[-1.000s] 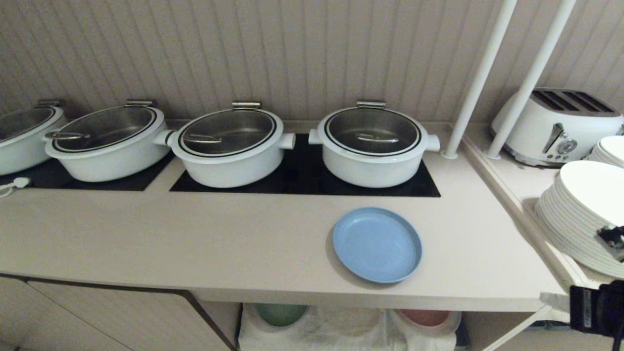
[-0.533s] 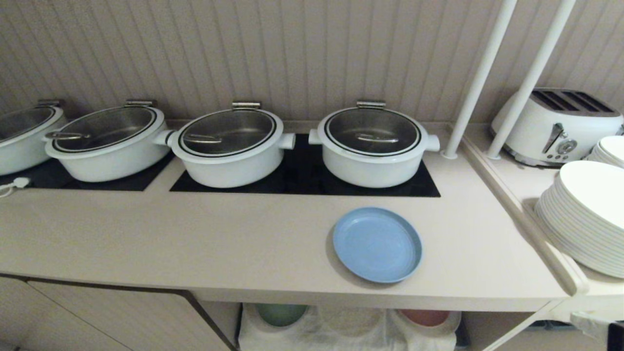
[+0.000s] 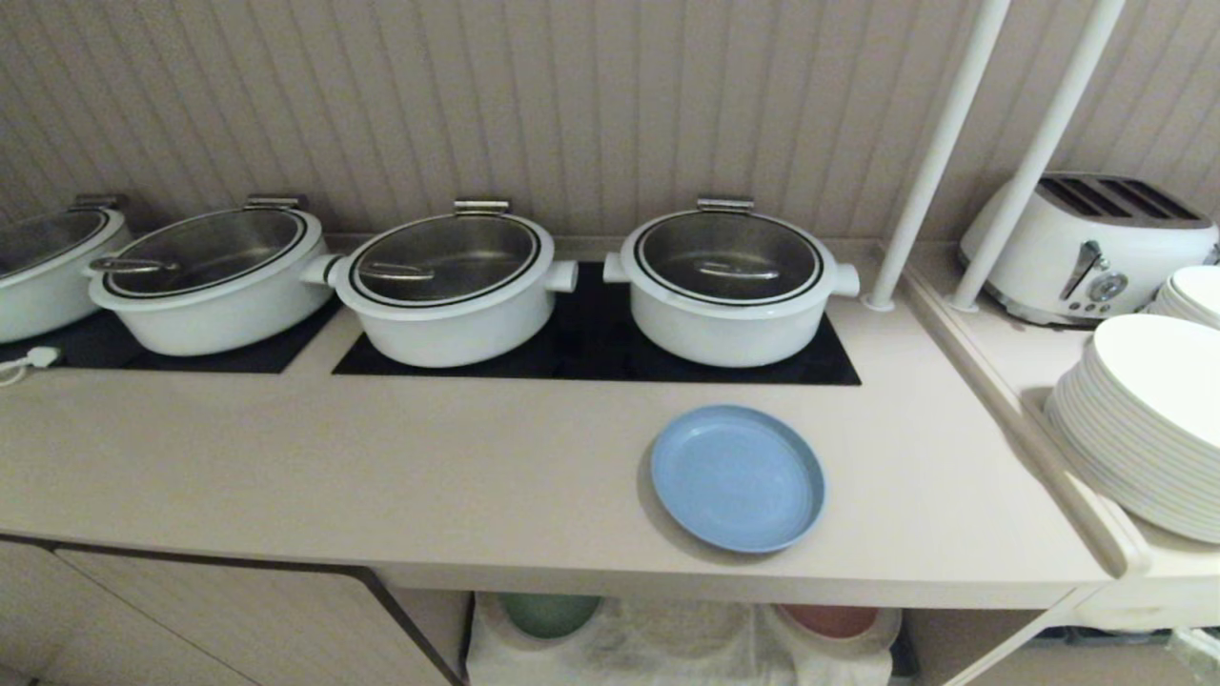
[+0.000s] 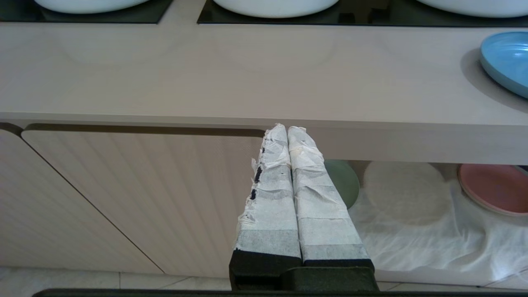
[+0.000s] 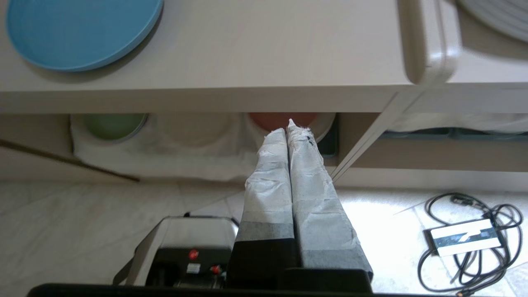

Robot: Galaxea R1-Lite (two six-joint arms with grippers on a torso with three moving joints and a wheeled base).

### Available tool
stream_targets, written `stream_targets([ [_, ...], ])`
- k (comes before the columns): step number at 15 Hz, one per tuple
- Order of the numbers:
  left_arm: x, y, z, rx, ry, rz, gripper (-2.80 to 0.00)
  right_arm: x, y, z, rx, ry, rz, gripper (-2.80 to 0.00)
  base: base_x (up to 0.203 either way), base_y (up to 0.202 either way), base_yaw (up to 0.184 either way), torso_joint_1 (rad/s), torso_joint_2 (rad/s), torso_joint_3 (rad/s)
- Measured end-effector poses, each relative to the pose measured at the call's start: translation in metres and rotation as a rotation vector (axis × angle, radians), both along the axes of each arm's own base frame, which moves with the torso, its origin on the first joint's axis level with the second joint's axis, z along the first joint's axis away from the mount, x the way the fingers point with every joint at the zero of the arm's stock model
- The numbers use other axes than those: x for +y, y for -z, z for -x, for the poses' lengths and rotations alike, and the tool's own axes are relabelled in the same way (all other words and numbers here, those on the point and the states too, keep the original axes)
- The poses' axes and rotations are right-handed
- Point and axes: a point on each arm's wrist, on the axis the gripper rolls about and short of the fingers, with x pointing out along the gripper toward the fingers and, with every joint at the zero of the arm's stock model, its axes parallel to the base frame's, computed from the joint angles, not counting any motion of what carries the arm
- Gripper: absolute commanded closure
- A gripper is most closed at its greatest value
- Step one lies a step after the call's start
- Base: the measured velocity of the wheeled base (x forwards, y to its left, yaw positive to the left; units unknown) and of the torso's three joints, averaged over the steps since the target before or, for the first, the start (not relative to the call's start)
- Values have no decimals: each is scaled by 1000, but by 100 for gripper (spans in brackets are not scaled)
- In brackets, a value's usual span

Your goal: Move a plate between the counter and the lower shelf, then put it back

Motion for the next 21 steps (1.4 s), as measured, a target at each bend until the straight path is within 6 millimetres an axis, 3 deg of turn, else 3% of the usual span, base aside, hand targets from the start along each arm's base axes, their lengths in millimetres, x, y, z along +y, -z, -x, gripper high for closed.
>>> stream_targets([
  [5, 0, 0, 0, 0, 1, 0, 0, -1, 6, 21, -117, 97, 40, 0, 0, 0, 0, 0, 0, 0],
  [10, 0, 0, 0, 0, 0, 0, 0, -1, 22, 39, -253, 88, 69, 0, 0, 0, 0, 0, 0, 0],
  [21, 0, 0, 0, 0, 0, 0, 0, 0, 45, 65, -291, 71, 77, 0, 0, 0, 0, 0, 0, 0],
])
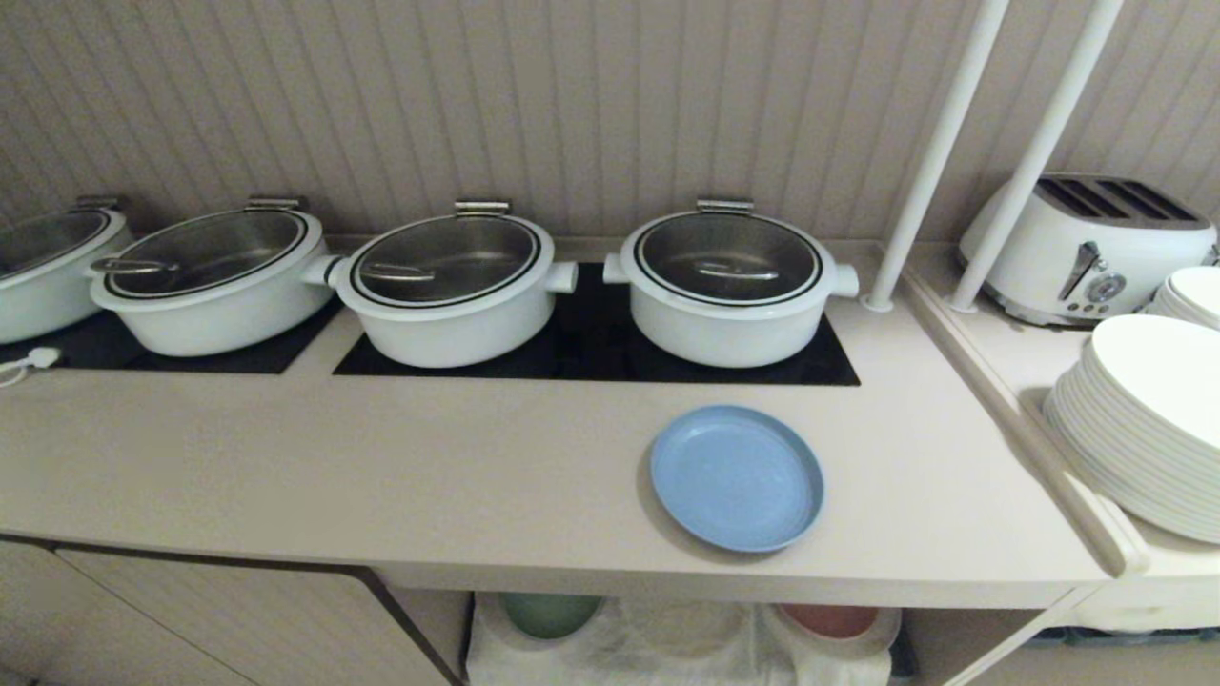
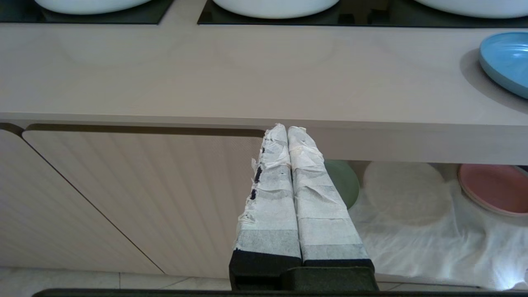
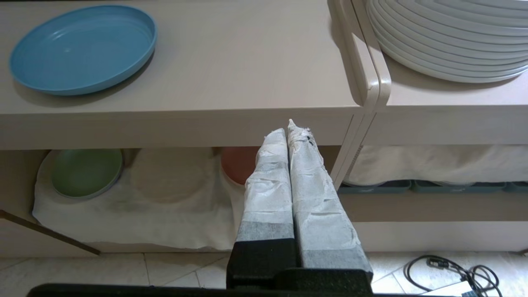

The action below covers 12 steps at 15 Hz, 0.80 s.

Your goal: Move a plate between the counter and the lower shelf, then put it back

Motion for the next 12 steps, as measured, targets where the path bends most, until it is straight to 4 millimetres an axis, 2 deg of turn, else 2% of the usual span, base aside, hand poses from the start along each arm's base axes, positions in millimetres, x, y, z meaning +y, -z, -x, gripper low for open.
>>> stream_targets([
  [12, 0, 0, 0, 0, 0, 0, 0, 0, 3, 12, -141, -12, -10, 0, 0, 0, 0, 0, 0, 0],
])
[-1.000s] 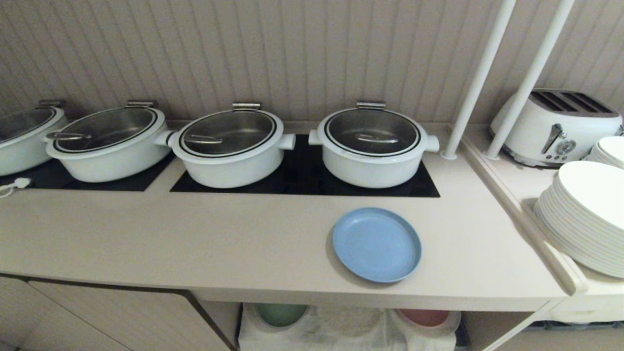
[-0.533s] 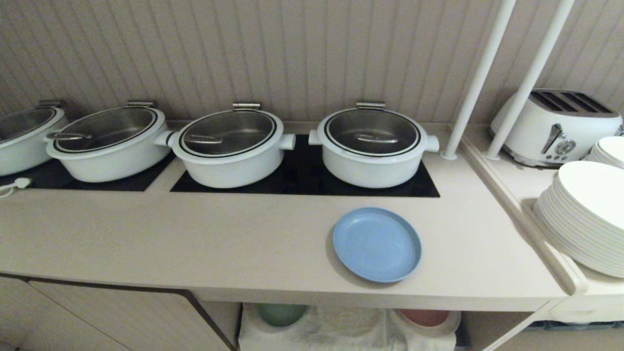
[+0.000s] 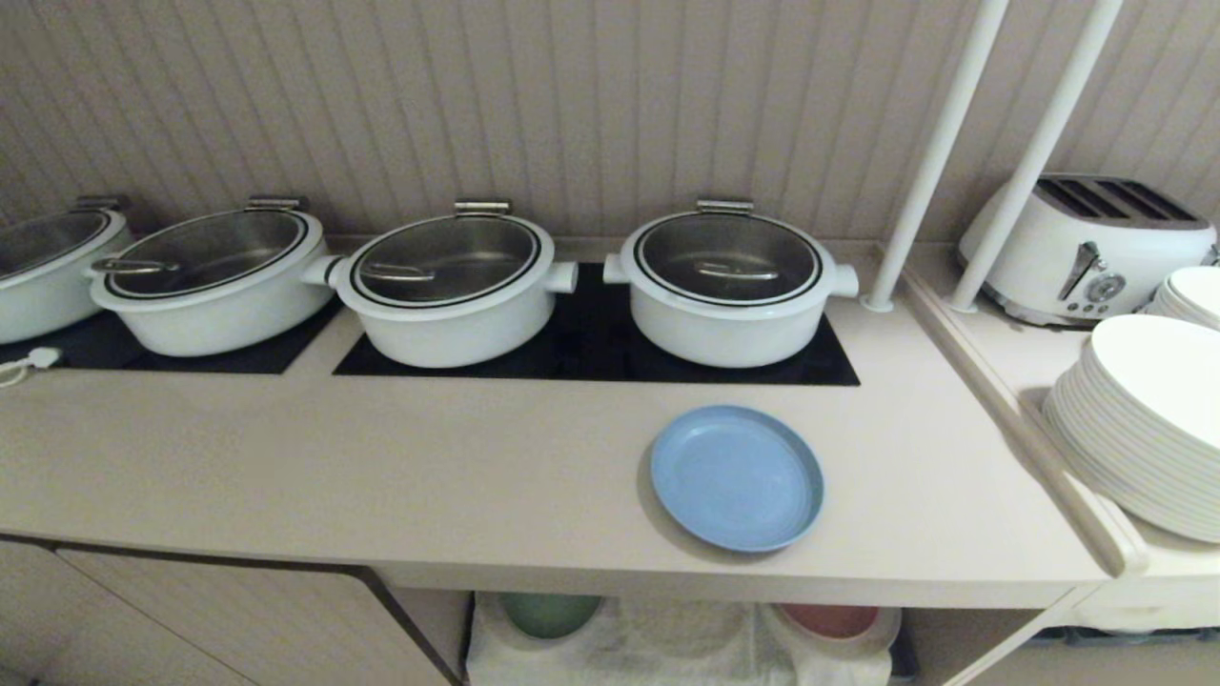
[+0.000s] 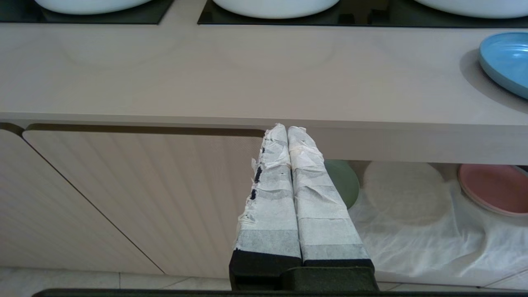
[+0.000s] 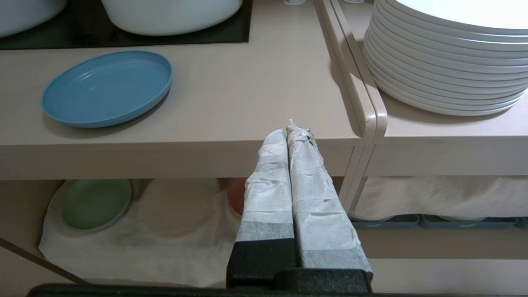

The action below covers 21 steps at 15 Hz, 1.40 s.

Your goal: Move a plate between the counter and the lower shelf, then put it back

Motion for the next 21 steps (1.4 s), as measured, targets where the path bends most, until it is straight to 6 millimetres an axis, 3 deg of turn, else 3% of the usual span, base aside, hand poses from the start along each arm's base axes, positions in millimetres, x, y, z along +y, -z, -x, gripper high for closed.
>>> stream_targets([
  [21, 0, 0, 0, 0, 0, 0, 0, 0, 0, 0, -7, 2, -41, 0, 0, 0, 0, 0, 0, 0],
])
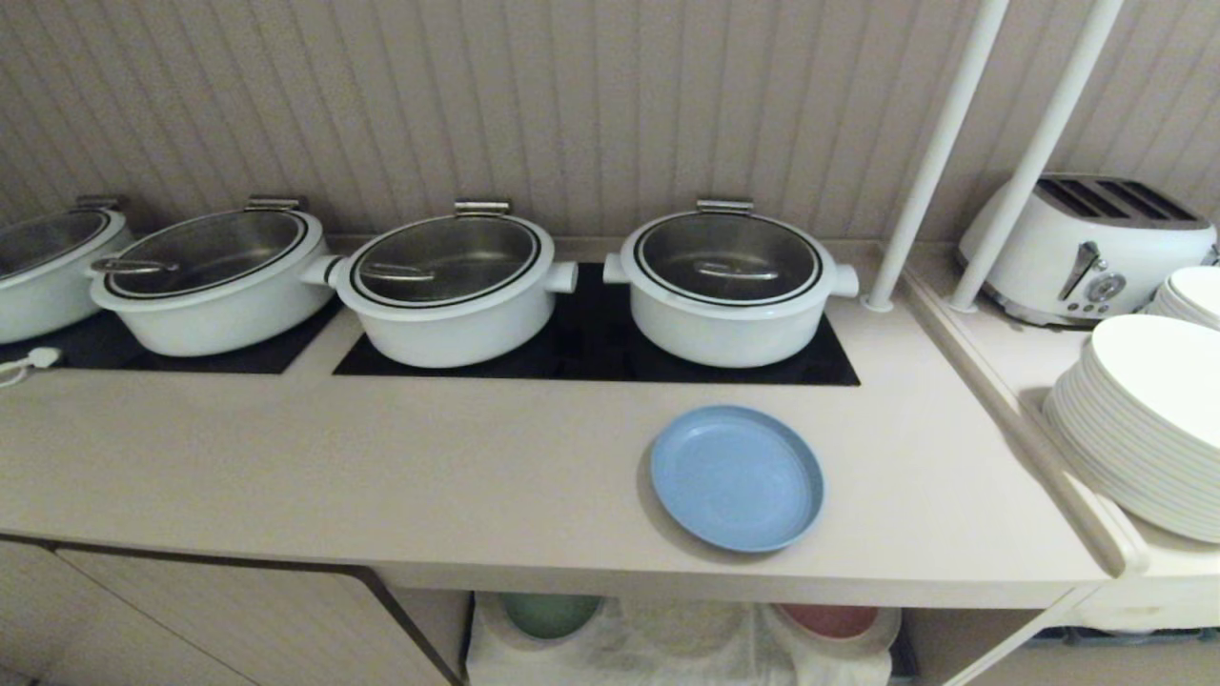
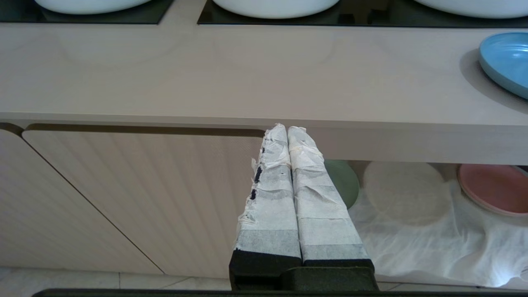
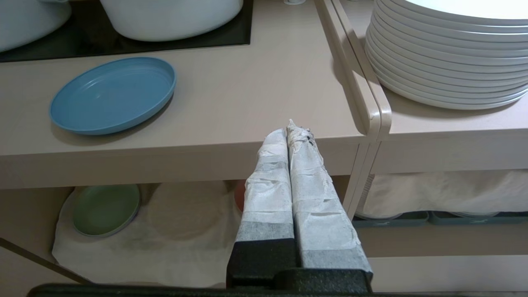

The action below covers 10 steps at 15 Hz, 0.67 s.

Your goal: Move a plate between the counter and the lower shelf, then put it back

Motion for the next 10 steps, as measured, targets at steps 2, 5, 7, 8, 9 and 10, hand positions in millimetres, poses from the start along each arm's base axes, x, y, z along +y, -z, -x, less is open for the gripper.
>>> stream_targets([
  [2, 0, 0, 0, 0, 0, 0, 0, 0, 0, 0, 0, -1, 0, 0, 0, 0, 0, 0, 0, 0],
  [5, 0, 0, 0, 0, 0, 0, 0, 0, 0, 0, 0, -1, 0, 0, 0, 0, 0, 0, 0, 0],
  [7, 0, 0, 0, 0, -1, 0, 0, 0, 0, 0, 0, -1, 0, 0, 0, 0, 0, 0, 0, 0],
  [8, 0, 0, 0, 0, 0, 0, 0, 0, 0, 0, 0, 0, 0, 0, 0, 0, 0, 0, 0, 0],
  [9, 0, 0, 0, 0, 0, 0, 0, 0, 0, 0, 0, 0, 0, 0, 0, 0, 0, 0, 0, 0],
  [10, 0, 0, 0, 0, 0, 0, 0, 0, 0, 0, -1, 0, 0, 0, 0, 0, 0, 0, 0, 0],
])
